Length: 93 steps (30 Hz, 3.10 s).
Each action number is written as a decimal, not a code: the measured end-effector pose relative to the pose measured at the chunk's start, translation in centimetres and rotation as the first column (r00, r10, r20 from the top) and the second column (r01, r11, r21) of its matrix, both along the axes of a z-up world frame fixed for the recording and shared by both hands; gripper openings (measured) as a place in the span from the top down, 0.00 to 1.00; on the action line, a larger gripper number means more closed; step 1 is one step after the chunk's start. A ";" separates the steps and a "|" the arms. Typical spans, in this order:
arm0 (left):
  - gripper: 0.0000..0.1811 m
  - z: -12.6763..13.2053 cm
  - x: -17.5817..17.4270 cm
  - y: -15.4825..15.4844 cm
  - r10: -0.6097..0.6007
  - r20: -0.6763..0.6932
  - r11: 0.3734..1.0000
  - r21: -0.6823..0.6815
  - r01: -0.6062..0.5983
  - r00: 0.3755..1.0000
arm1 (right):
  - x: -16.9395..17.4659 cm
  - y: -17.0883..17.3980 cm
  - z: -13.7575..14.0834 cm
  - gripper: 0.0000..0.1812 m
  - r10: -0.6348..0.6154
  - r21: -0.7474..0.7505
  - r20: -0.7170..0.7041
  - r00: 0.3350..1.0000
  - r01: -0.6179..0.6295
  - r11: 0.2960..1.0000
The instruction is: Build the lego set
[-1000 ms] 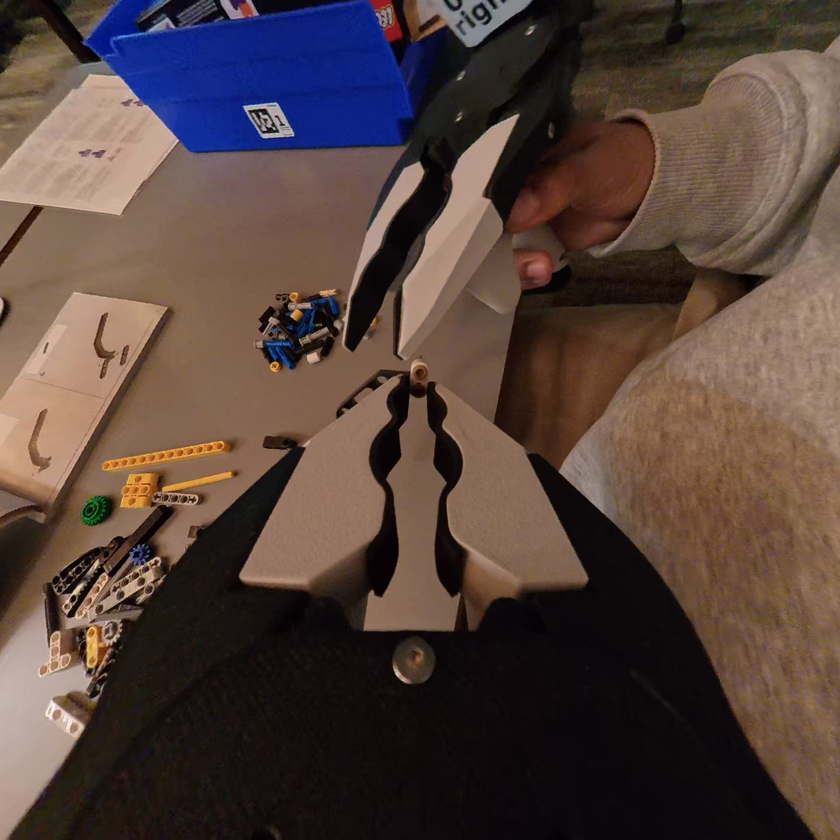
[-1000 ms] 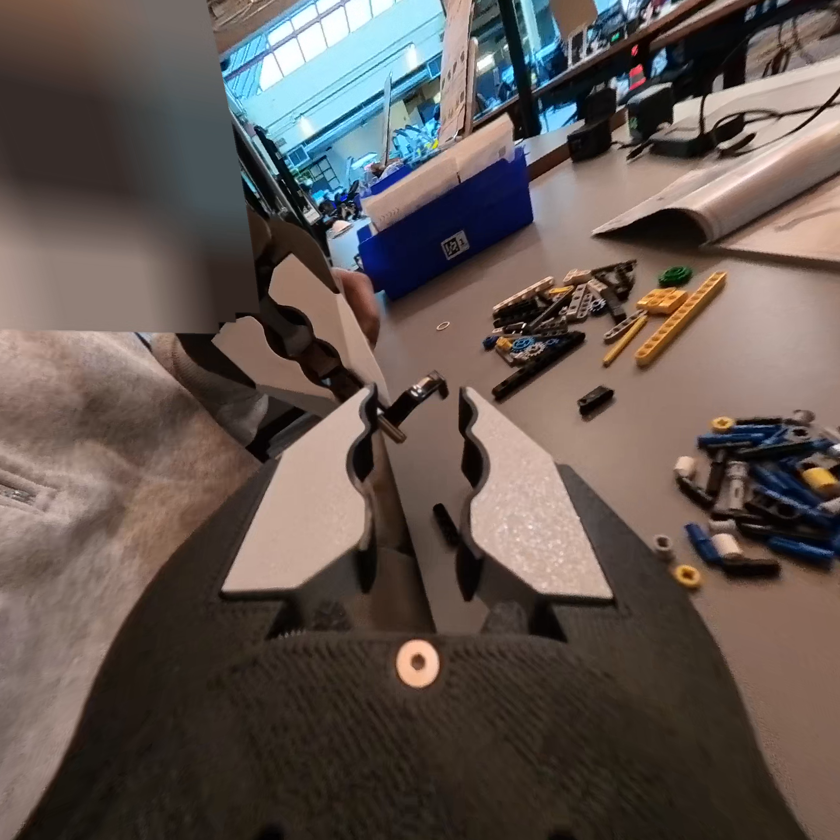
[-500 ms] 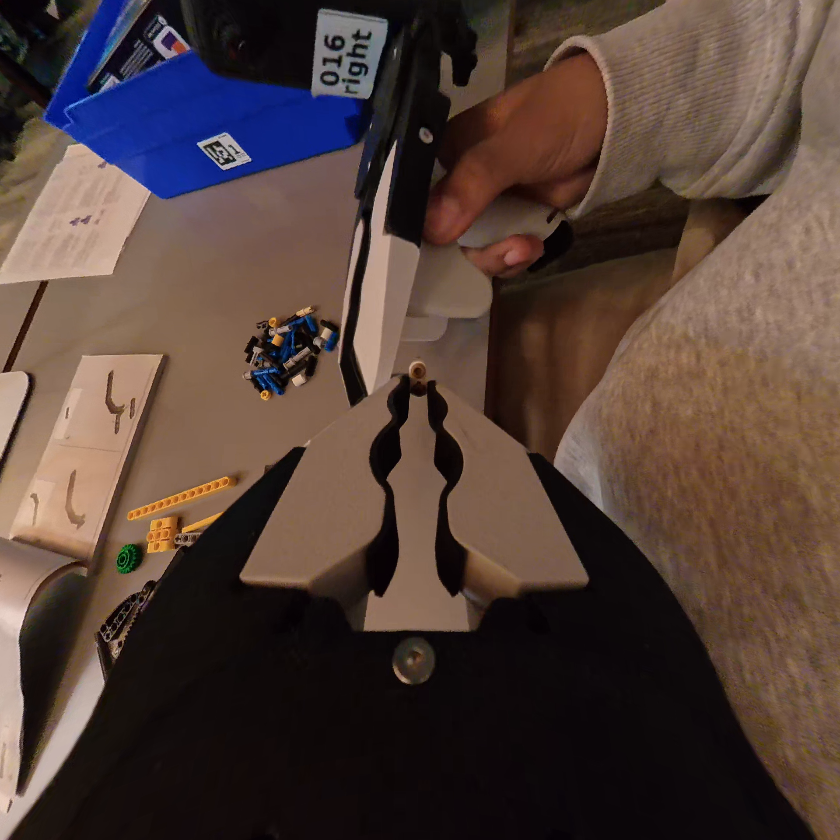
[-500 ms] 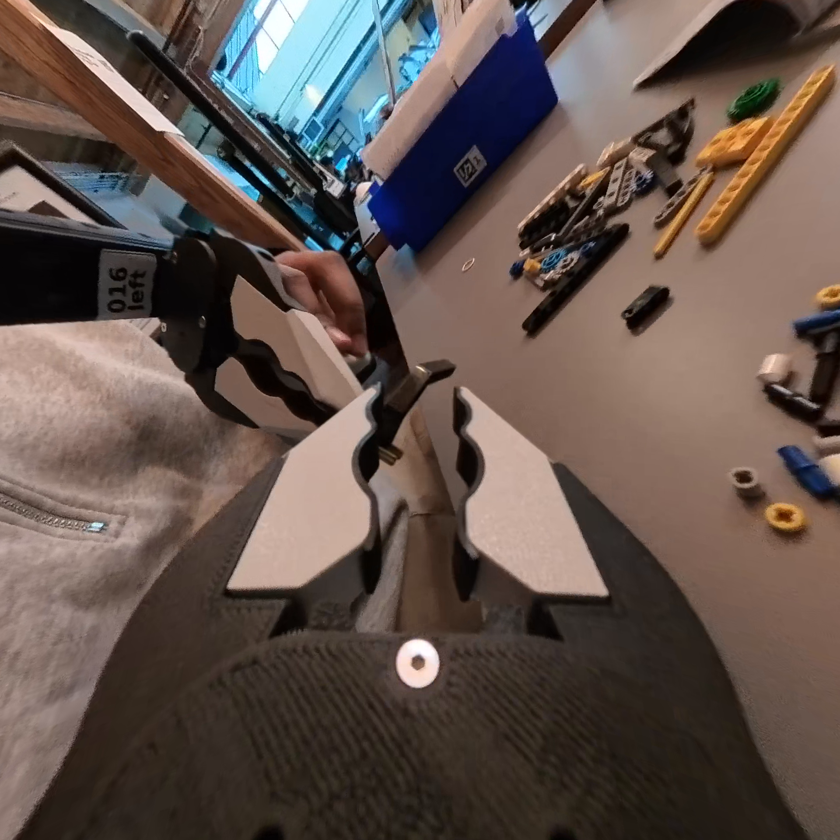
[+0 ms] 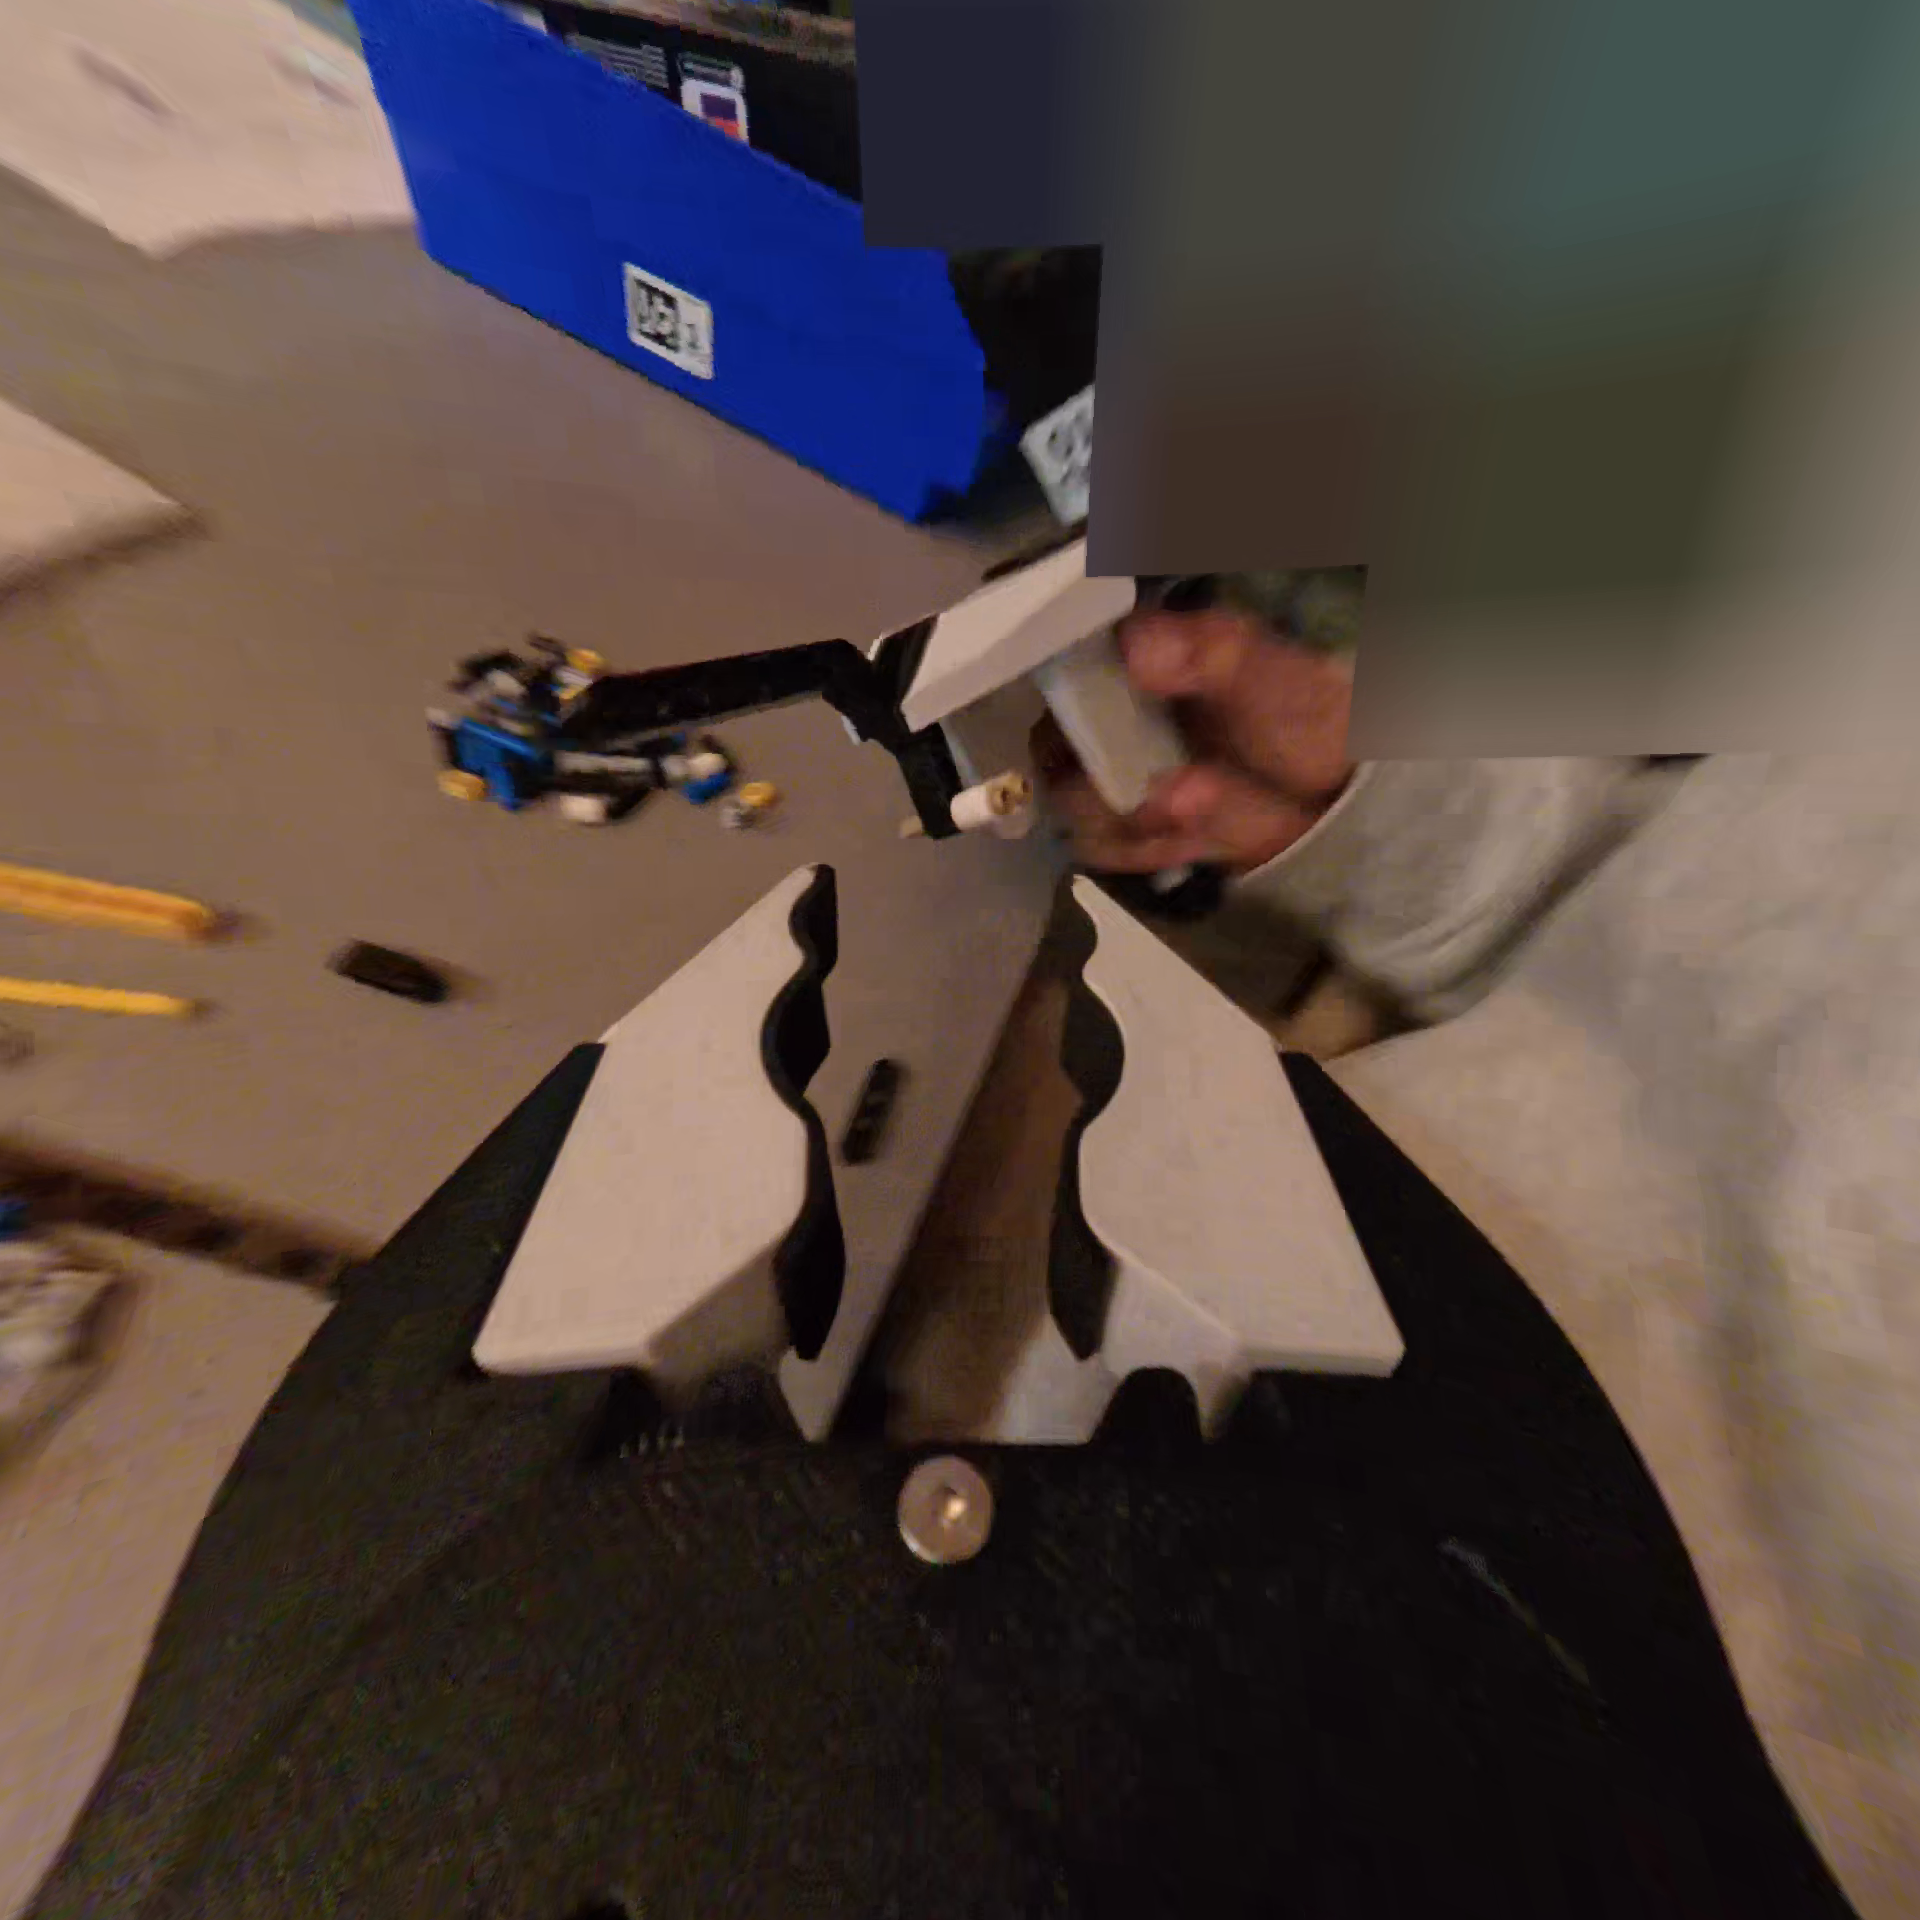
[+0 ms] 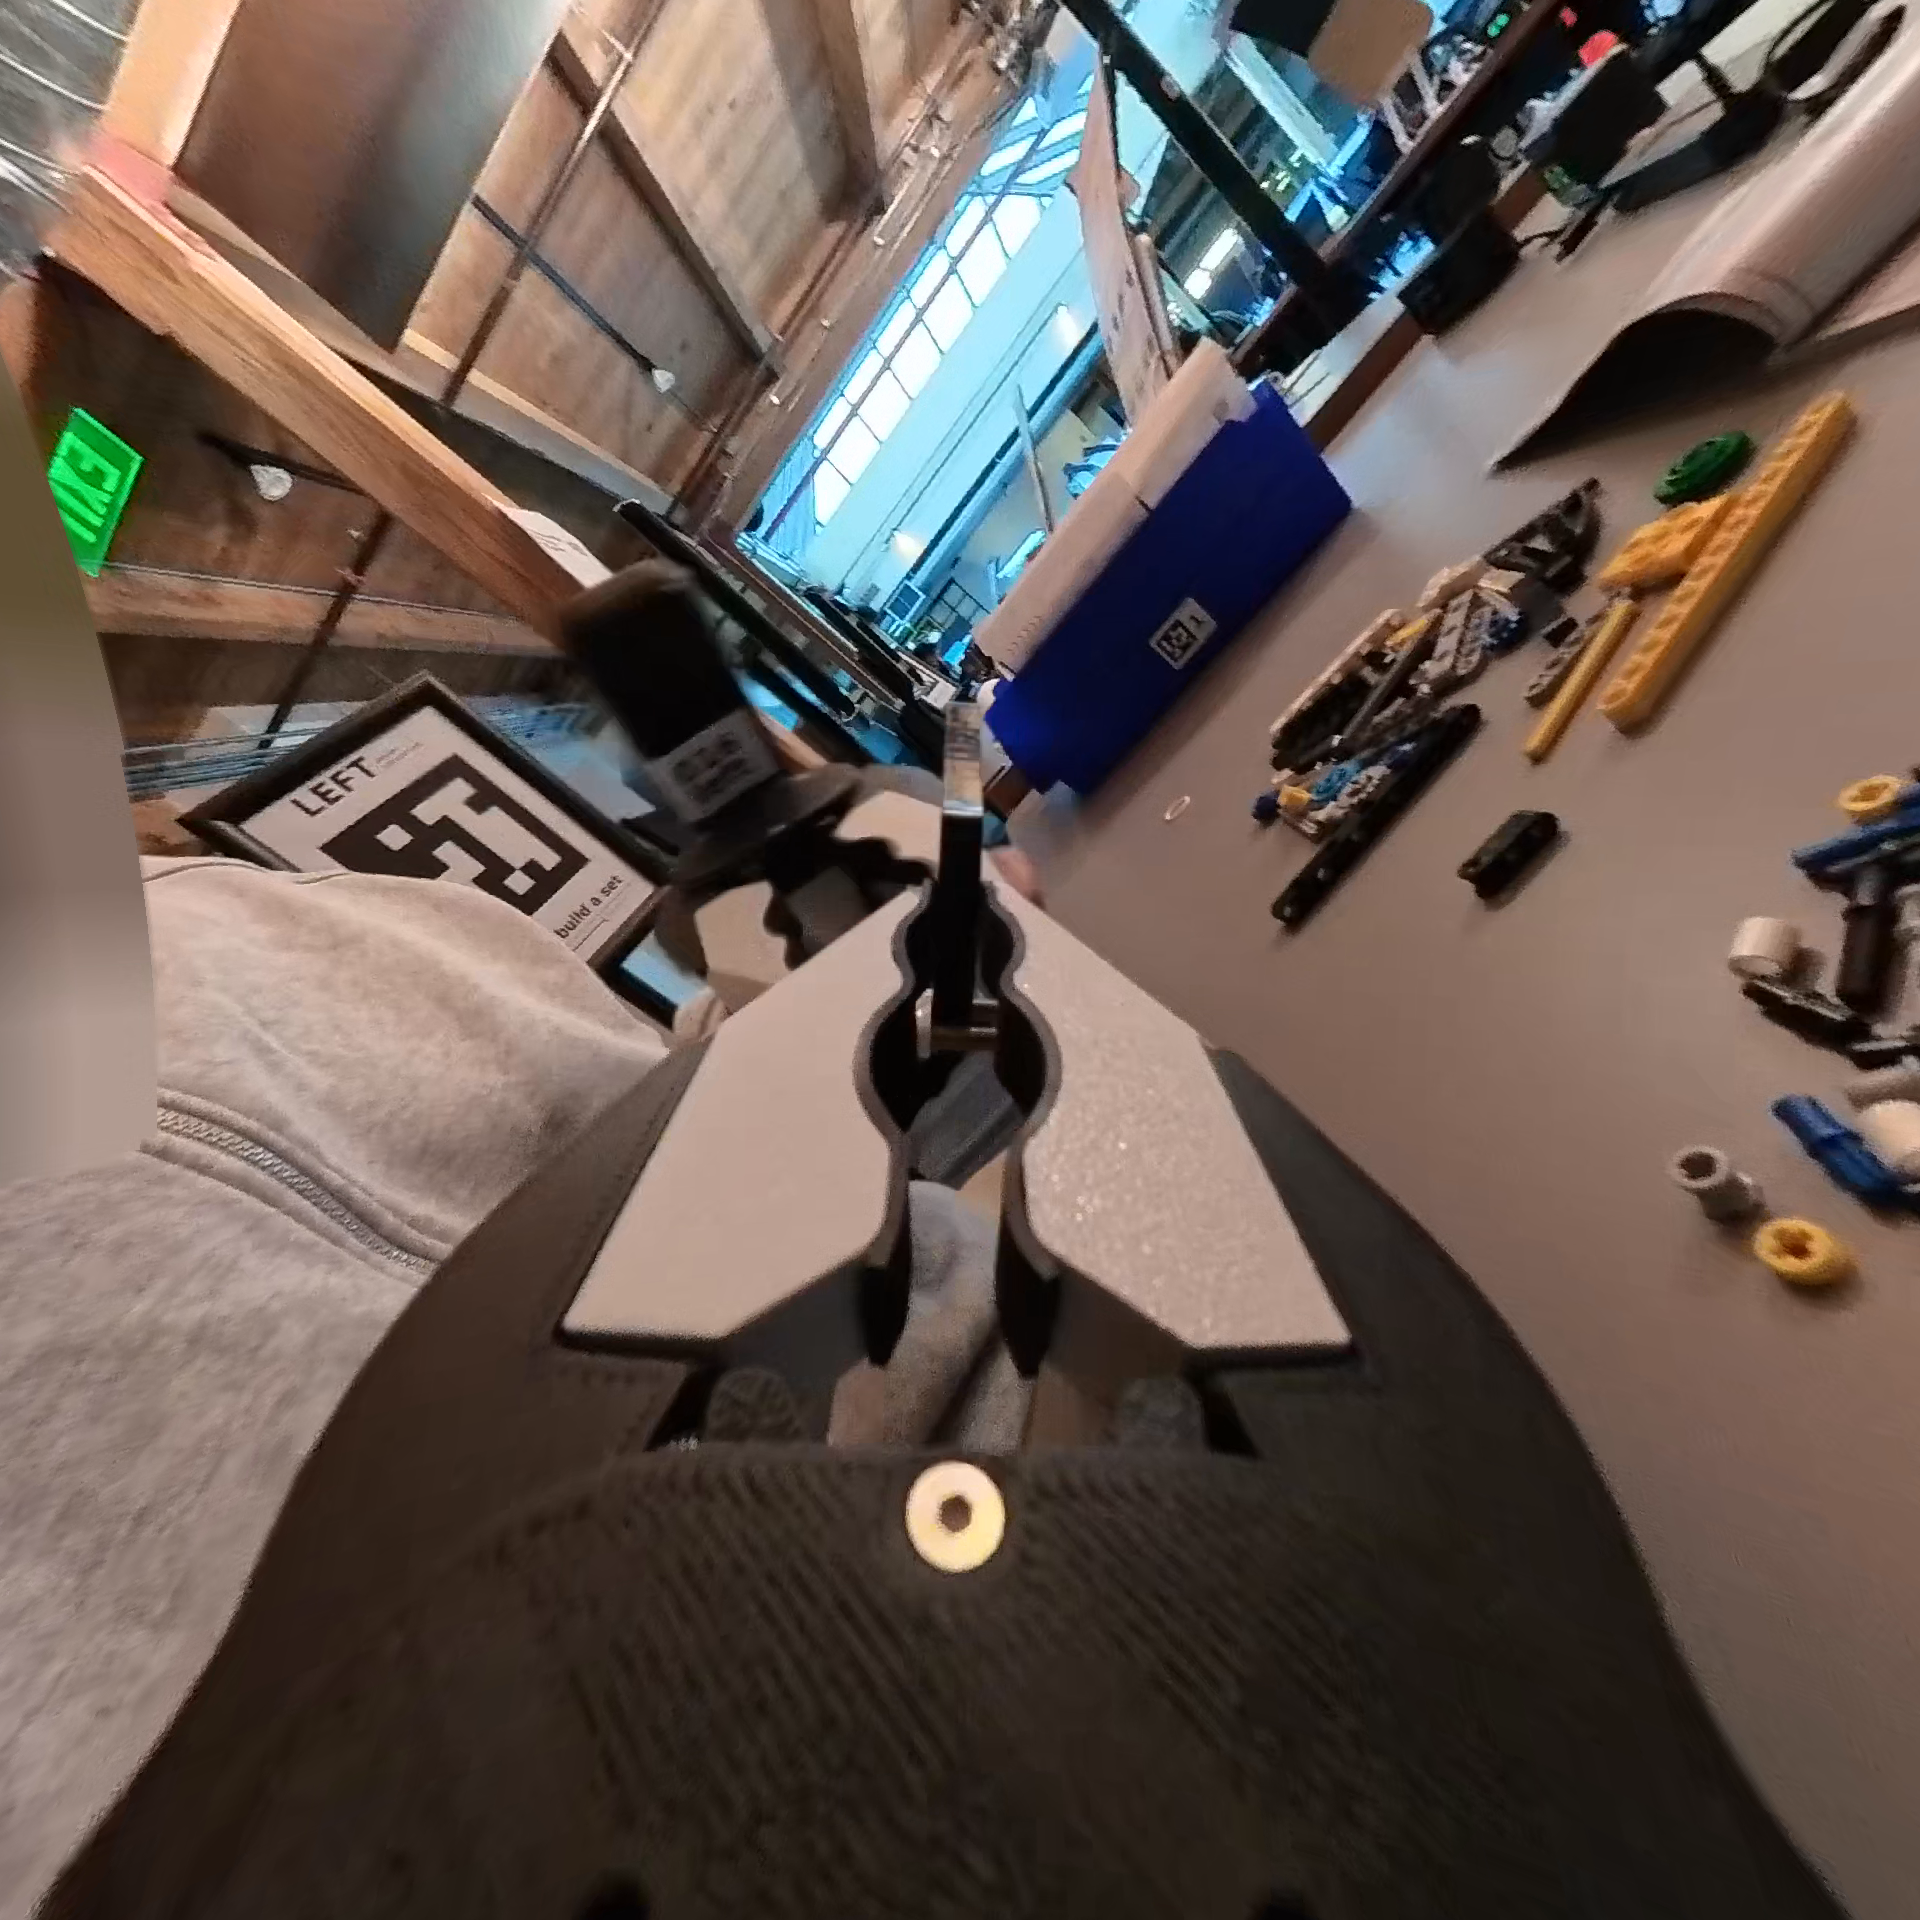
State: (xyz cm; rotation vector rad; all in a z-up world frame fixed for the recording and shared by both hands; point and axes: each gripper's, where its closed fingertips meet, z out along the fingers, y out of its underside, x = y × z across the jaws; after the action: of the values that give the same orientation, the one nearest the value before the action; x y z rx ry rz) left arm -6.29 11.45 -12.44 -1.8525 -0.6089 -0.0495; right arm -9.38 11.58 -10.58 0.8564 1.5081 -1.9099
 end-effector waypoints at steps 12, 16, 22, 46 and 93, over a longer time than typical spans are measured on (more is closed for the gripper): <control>0.85 0.4 0.6 0.5 -0.098 0.387 0.961 0.278 -0.014 0.917 | 1.1 -1.1 -0.1 0.97 0.062 0.025 -0.037 0.997 -0.061 0.998; 0.88 0.2 0.5 0.4 -0.104 0.412 0.956 0.291 -0.023 0.905 | 1.2 -1.3 -0.3 0.97 0.063 0.046 -0.054 0.997 -0.061 0.997; 0.91 0.5 0.6 0.5 -0.123 0.389 0.949 0.315 -0.007 0.913 | 1.4 -1.3 -0.1 0.97 0.069 0.037 -0.061 0.996 -0.066 0.997; 0.83 5.7 4.3 1.1 -0.209 -0.204 0.882 0.384 0.275 0.956 | 7.2 -0.8 6.7 0.97 -0.060 -0.064 -0.752 0.656 0.018 0.998; 0.87 0.5 -4.6 -6.5 0.035 0.356 0.803 0.547 -0.238 0.934 | -2.7 -0.9 -1.6 0.52 -0.086 0.314 -0.874 0.479 0.691 0.651</control>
State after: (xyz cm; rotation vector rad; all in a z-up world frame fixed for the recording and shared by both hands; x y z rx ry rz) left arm -10.87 4.99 -11.93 -1.1949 -0.8525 -0.4166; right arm -12.07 10.70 -12.22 0.6586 2.9085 -2.3256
